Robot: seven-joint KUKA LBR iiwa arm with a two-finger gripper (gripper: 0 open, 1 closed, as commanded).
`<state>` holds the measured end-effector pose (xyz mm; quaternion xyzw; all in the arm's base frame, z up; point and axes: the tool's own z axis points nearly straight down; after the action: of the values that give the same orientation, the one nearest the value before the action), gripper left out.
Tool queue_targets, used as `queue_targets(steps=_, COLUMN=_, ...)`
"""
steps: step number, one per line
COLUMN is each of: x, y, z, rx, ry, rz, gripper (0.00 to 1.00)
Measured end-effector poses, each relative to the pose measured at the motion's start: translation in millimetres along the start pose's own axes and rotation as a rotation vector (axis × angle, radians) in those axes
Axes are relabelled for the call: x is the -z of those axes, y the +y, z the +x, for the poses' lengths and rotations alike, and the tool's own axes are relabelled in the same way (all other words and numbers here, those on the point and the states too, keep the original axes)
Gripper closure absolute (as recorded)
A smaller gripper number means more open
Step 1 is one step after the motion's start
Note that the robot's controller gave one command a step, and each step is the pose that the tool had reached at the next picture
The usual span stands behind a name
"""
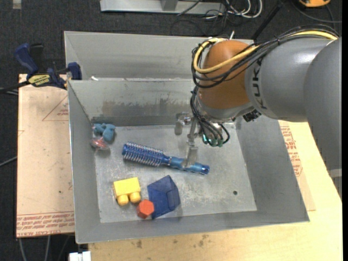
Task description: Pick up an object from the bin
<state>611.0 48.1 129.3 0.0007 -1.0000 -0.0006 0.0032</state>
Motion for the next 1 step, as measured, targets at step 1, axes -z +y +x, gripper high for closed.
queue_targets(steps=1, x=-63.3, y=-1.4, z=15.9, rx=0.072, ry=-0.001, rz=0.001, gripper=0.00)
